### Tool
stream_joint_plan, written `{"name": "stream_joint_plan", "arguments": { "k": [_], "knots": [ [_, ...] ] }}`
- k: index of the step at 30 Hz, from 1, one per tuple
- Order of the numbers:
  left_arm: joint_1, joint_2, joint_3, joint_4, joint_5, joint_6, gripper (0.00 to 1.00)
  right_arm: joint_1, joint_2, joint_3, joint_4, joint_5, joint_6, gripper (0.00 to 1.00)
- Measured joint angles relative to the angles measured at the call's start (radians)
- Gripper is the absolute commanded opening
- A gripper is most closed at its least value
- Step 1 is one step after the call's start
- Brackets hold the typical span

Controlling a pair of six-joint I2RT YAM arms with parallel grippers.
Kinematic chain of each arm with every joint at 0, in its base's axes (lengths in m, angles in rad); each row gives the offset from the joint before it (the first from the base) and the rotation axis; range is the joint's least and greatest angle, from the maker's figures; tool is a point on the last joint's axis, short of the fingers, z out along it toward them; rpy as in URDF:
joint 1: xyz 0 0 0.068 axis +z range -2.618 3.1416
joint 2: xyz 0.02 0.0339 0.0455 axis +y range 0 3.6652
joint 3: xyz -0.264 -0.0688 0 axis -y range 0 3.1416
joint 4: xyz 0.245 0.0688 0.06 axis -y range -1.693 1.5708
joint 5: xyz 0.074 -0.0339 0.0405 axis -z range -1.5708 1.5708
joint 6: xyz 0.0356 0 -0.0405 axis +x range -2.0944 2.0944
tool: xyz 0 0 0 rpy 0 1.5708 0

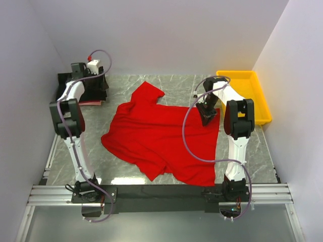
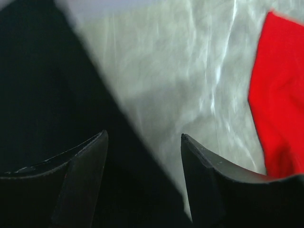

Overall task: Fold and stack the t-shirts
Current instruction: Flatten the tshirt out

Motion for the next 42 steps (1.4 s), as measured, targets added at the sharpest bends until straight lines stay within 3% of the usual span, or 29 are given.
{"name": "stream_joint_plan", "arguments": {
  "k": [3,8,13,17,20,22,28,32,35,42],
  "knots": [
    [0.018,-0.098,-0.132,-0.032,0.015,-0.029,0.66,0.0,-0.001,-0.012,0.011,0.032,0.0,0.21],
    [-0.038,-0.23,-0.276,-0.116,0.097,-0.039,0.73,0.0,0.002,-0.024,0.027,0.098,0.005,0.19],
    [-0.106,-0.262,-0.385,-0.161,0.135,-0.039,0.7,0.0,0.063,0.047,0.026,0.153,0.019,0.15],
    [-0.145,-0.257,-0.402,-0.205,0.103,-0.038,0.5,0.008,0.1,0.081,0.021,0.199,0.024,0.11],
    [-0.154,-0.238,-0.381,-0.232,0.027,-0.042,0.09,0.019,0.135,0.138,0.01,0.252,0.024,0.08],
    [-0.153,-0.209,-0.355,-0.241,-0.045,-0.044,0.01,0.028,0.158,0.177,0.0,0.283,0.023,0.08],
    [-0.143,-0.178,-0.347,-0.263,-0.232,-0.065,0.01,0.06,0.206,0.267,0.012,0.383,0.005,0.05],
    [-0.139,-0.178,-0.348,-0.264,-0.297,-0.079,0.35,0.09,0.238,0.329,0.068,0.473,-0.024,0.04],
    [-0.133,-0.19,-0.365,-0.252,-0.295,-0.089,0.47,0.116,0.265,0.37,0.14,0.549,-0.058,0.06],
    [-0.118,-0.357,-0.435,-0.228,-0.213,-0.089,0.45,0.122,0.246,0.352,0.262,0.562,-0.102,0.27]
  ]
}}
